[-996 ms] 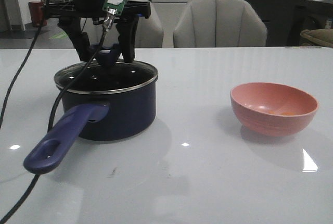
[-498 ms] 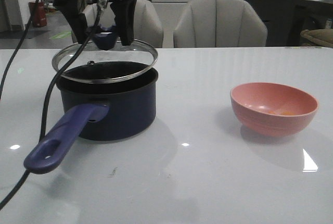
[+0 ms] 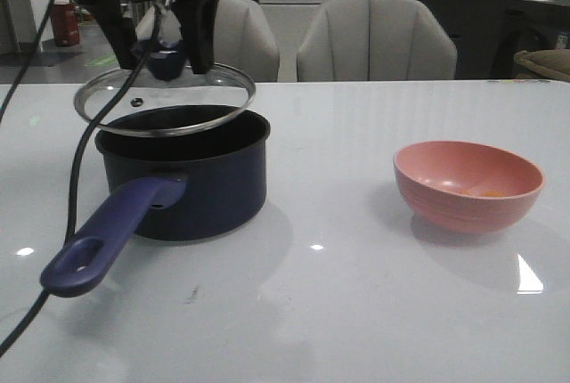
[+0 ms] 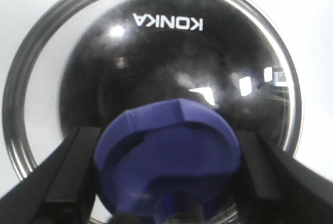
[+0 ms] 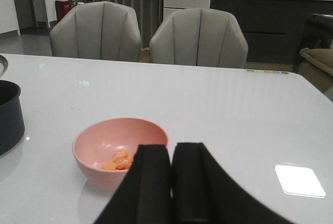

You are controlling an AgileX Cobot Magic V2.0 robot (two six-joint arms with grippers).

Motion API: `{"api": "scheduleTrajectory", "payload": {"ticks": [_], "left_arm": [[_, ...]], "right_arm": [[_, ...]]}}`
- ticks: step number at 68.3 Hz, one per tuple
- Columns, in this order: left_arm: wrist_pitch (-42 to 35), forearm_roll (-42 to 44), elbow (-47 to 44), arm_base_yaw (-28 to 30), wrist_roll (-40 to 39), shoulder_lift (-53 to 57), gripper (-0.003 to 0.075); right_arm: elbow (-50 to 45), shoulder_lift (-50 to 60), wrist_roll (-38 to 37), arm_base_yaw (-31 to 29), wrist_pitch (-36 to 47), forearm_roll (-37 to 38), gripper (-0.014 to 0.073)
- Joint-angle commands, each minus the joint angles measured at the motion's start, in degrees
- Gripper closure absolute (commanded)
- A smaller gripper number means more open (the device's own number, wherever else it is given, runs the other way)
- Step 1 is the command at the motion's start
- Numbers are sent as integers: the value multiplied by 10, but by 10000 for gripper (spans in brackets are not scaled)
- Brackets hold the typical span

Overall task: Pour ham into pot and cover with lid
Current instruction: 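Lift the glass lid off the pot with the left gripper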

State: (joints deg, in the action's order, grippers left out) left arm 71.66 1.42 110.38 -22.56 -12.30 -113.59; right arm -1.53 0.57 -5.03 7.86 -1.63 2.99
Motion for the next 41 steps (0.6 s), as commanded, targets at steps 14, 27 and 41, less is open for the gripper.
{"api": "scheduleTrajectory", "payload": {"ticks": [14, 27, 41], "left_arm": [[2, 6, -2, 88, 40, 99, 355], [-18, 5, -60, 159, 54, 135, 355], [-52, 1, -169, 228, 88, 158, 355]], "right_arm": [[3, 12, 4, -5, 51, 5, 448], [3, 12, 4, -5, 51, 5, 448], [3, 12, 4, -5, 51, 5, 448]]}}
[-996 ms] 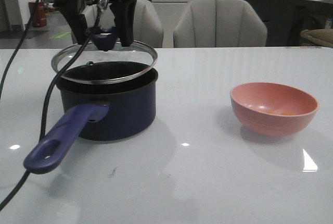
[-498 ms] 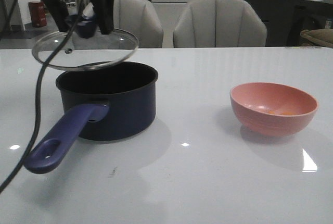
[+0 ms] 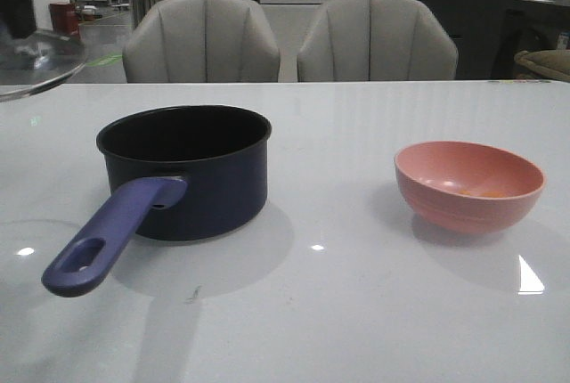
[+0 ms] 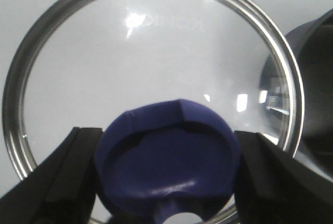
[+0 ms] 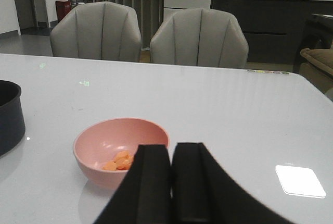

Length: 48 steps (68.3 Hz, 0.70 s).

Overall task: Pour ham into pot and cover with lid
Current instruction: 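Lift the glass lid off the pot with the left gripper, then set the glass lid down beside the pot and withdraw left gripper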

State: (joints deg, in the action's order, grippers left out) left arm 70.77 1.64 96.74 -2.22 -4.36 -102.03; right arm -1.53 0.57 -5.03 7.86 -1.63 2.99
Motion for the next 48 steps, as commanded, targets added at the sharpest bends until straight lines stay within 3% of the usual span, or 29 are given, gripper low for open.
{"api": "scheduleTrajectory", "payload": {"ticks": [1, 14, 27, 48], "left_arm": [[-49, -3, -41, 29, 8, 44, 355], [-131, -58, -152, 79, 39, 51, 355], [-211, -94, -240, 84, 82, 47, 355], [-251, -91, -273, 85, 83, 22, 355]], "right_arm": [[3, 12, 4, -5, 51, 5, 448], [3, 12, 4, -5, 51, 5, 448], [3, 12, 4, -5, 51, 5, 448], [3, 12, 4, -5, 51, 5, 448]]}}
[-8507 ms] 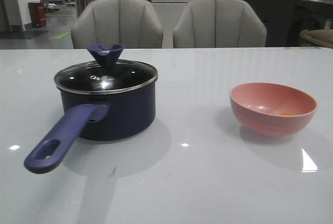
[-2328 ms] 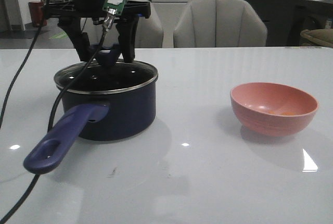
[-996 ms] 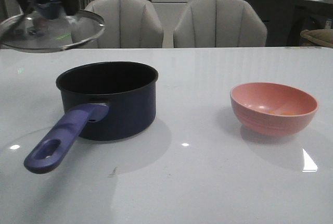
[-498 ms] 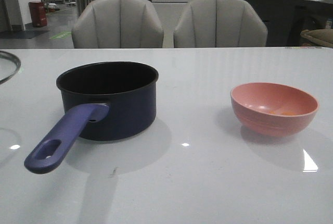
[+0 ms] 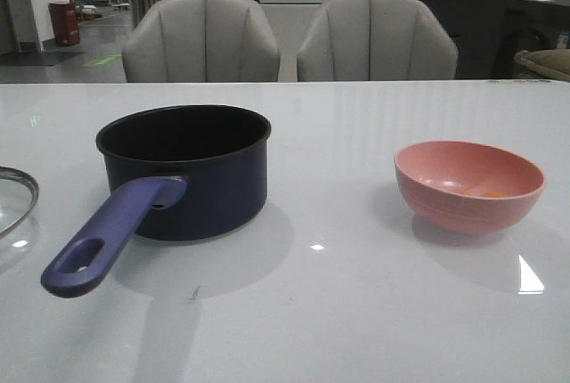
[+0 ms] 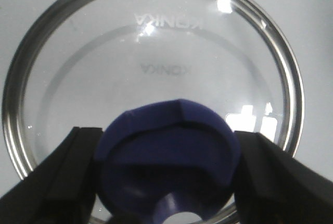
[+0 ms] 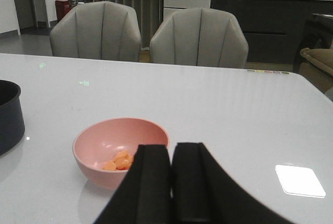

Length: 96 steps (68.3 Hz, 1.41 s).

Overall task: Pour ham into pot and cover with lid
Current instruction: 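Set the glass lid down beside the pot and withdraw left gripper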

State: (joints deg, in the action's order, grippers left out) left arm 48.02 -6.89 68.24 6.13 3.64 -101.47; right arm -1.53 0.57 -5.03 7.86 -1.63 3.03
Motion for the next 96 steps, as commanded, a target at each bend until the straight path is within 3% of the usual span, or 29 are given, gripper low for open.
{"api": "scheduleTrajectory", "payload": {"ticks": [1, 18, 38, 51, 66, 96], "left_arm": [[-23, -5, 12, 1, 3, 15, 355], [-5, -4, 12, 0, 4, -14, 317], [6, -4, 20, 0, 4, -17, 72], [39, -2, 55, 0, 4, -8, 73], [25, -5, 59, -2, 23, 52, 79], [-44, -6, 4, -83, 38, 315, 85]], "right_arm": [[3, 12, 4, -5, 51, 5, 448], [3, 12, 4, -5, 51, 5, 448], [3, 12, 4, -5, 51, 5, 448], [3, 12, 4, -5, 51, 5, 448], [3, 12, 4, -5, 51, 5, 448], [3, 12, 4, -5, 51, 5, 448]]}}
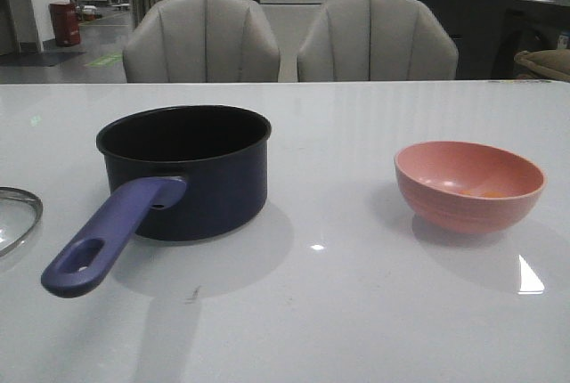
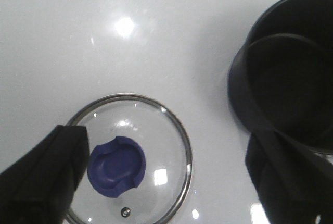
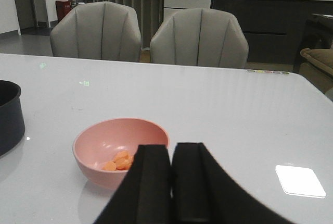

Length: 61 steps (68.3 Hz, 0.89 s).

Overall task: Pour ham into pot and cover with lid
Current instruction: 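Set the glass lid down beside the pot and withdraw left gripper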

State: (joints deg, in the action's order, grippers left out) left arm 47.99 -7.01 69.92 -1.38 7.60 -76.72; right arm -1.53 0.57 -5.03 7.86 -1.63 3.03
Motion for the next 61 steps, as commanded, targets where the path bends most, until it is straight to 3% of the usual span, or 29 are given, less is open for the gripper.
{"api": "scheduleTrajectory", "payload": {"ticks": [1, 10, 30, 44, 61], "left_arm": [[-45, -5, -15, -8, -2, 76, 85], [-72, -5, -78, -8, -2, 152, 85], [-233, -13, -265, -19, -2, 387, 85], [-292, -15, -376, -34, -2, 539, 85], [-374, -27, -483, -57, -2, 653, 85]], "right_arm": [[3, 12, 4, -5, 51, 5, 448], [3, 12, 4, -5, 51, 5, 448], [3, 12, 4, -5, 51, 5, 448], [3, 12, 4, -5, 51, 5, 448], [3, 11, 4, -5, 51, 5, 448]]}}
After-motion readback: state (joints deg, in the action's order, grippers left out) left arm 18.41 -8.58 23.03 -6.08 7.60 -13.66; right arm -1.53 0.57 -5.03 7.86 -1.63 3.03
